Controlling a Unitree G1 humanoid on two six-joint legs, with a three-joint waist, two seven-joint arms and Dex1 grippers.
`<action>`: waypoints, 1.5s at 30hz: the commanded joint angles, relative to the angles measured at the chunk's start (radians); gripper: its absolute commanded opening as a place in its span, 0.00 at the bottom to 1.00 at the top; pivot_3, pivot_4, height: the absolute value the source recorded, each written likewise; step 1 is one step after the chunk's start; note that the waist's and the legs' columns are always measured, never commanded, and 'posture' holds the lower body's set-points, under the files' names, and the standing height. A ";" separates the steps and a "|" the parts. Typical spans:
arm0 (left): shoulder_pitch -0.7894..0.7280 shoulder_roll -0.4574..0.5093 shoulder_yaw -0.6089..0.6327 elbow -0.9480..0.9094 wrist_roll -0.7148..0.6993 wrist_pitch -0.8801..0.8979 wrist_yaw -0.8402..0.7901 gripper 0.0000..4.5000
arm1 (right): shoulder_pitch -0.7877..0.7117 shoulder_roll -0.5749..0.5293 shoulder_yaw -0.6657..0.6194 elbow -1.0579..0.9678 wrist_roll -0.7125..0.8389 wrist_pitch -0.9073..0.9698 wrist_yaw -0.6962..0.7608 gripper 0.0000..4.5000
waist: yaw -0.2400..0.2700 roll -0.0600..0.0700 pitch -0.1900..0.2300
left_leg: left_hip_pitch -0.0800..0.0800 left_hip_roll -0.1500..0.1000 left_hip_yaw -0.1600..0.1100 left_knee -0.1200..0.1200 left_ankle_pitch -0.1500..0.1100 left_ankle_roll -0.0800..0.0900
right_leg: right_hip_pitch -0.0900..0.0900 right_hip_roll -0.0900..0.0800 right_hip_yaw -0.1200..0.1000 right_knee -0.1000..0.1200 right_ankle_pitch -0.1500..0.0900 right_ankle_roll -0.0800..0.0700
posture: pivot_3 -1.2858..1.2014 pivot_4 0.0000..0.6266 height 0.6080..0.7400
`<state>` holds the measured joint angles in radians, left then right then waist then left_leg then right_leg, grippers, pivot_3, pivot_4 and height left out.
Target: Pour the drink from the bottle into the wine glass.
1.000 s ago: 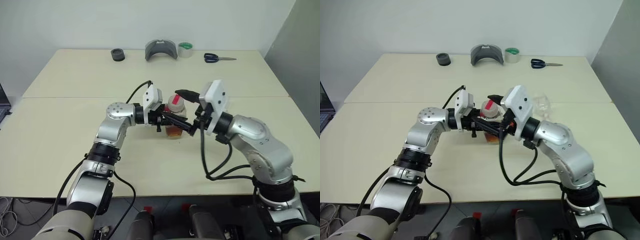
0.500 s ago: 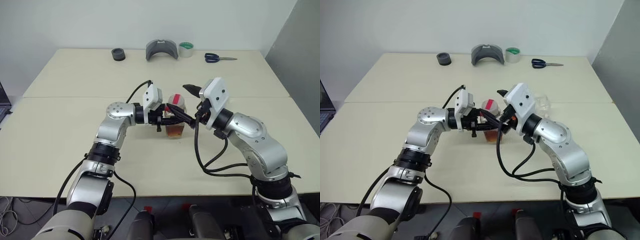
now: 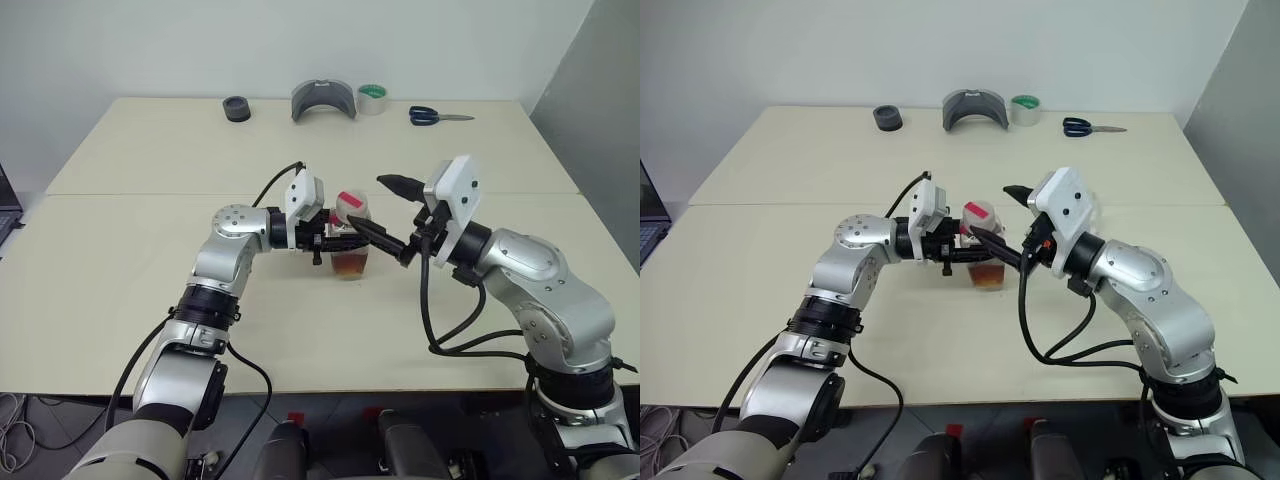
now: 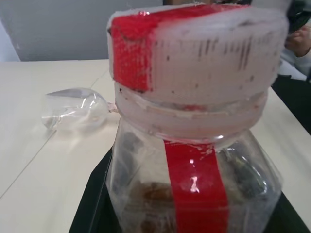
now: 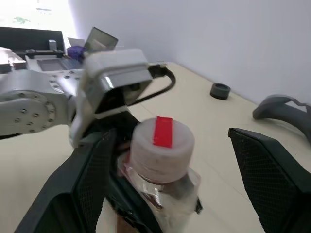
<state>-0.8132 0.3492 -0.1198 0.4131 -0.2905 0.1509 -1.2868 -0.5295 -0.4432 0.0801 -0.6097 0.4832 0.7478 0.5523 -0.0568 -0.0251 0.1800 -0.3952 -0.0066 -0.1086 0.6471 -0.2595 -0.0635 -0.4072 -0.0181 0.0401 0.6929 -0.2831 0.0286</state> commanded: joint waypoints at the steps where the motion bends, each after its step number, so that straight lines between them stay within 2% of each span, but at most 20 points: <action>1: -0.036 0.012 0.022 -0.007 -0.027 0.002 -0.023 0.38 | -0.028 0.006 0.014 -0.044 0.020 0.010 -0.006 0.88 | 0.000 0.000 0.000 | 0.000 0.000 0.000 0.000 0.000 0.000 | 0.000 0.000 0.000 0.000 0.000 0.000 | 0.52 0.24 1.00; 6: -0.038 0.019 0.016 -0.005 -0.021 -0.007 -0.040 0.38 | -0.063 0.034 0.073 0.037 -0.097 -0.044 -0.073 0.88 | -0.001 0.000 0.000 | 0.000 0.000 0.000 0.000 0.000 0.000 | 0.000 0.000 0.000 0.000 0.000 0.000 | 0.52 0.24 1.00; 15: -0.036 0.024 0.010 -0.007 -0.014 -0.018 -0.048 0.38 | -0.086 0.049 0.084 0.113 -0.181 -0.082 -0.093 0.88 | 0.000 0.000 0.000 | 0.000 0.000 0.000 0.000 0.000 0.000 | 0.000 0.000 0.000 0.000 0.000 0.000 | 0.52 0.24 1.00; 45: -0.031 0.025 0.005 0.005 0.002 -0.043 -0.050 0.38 | -0.044 -0.024 0.011 0.053 -0.119 -0.002 -0.080 0.88 | 0.000 0.000 0.000 | 0.000 0.000 0.000 0.000 0.000 0.000 | 0.000 0.000 0.000 0.000 0.000 0.000 | 0.52 0.24 1.00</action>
<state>-0.8188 0.3679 -0.1299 0.4412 -0.2730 0.1390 -1.3228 -0.5692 -0.4528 0.1451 -0.5432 0.3753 0.7482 0.4856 -0.0569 -0.0251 0.1800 -0.3953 -0.0066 -0.1088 0.6471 -0.2595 -0.0636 -0.4071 -0.0181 0.0399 0.6925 -0.2831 0.0286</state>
